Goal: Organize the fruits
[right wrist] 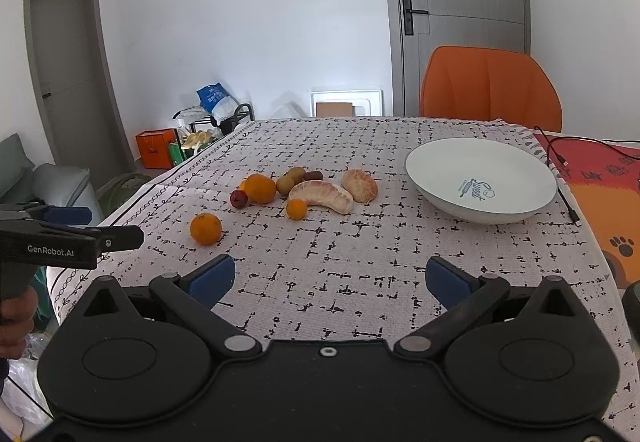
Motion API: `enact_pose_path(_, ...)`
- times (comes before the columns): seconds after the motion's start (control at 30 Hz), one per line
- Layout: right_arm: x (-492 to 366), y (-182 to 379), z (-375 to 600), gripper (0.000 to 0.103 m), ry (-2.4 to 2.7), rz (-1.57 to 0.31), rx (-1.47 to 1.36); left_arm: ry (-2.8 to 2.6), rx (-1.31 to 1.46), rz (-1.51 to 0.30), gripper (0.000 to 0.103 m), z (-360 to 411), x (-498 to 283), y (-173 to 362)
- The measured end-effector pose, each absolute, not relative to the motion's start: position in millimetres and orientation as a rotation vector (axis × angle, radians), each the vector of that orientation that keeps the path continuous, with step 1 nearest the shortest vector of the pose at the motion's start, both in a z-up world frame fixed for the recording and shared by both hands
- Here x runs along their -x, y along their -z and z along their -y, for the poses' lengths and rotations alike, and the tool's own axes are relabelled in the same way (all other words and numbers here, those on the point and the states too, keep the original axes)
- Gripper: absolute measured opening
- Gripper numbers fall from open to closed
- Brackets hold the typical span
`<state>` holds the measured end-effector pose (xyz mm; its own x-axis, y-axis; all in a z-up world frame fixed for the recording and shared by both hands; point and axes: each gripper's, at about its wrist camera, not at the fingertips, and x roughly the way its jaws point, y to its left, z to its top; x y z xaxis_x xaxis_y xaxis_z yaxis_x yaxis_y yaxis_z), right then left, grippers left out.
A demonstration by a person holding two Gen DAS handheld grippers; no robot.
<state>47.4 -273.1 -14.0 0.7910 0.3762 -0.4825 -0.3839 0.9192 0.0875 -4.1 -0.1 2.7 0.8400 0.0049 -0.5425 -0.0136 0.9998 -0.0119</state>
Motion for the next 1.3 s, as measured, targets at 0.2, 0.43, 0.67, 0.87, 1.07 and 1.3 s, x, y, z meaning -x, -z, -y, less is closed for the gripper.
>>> enact_pose_path(0.2,-47.4,13.5,273.8,0.103,-0.407,-0.513,0.013,-0.013,0.014,-0.568,0.103,-0.3,4.9,-3.4)
enact_pose_path(0.43,-45.9,12.7,273.7,0.103,-0.411,-0.510,0.012,-0.012,0.010,-0.565,0.103,-0.5,5.7,-4.5)
enact_pose_path(0.67,-44.9,11.9,273.2,0.103,-0.412,-0.506,0.014,-0.012,0.008,-0.560,0.103,-0.6,7.0,-5.4)
enact_pose_path(0.87,-44.7,11.5,273.0,0.103,-0.410,-0.508,0.014,-0.011,0.006,-0.557,0.103,-0.4,7.7,-6.7)
enact_pose_path(1.07,-44.1,11.2,273.1,0.103,-0.412,-0.506,0.013,-0.011,0.006,-0.556,0.103,-0.5,8.1,-7.0)
enact_pose_path(1.3,-46.0,12.3,272.8,0.103,-0.410,-0.512,0.009,-0.015,0.009,-0.559,0.103,-0.9,7.5,-7.0)
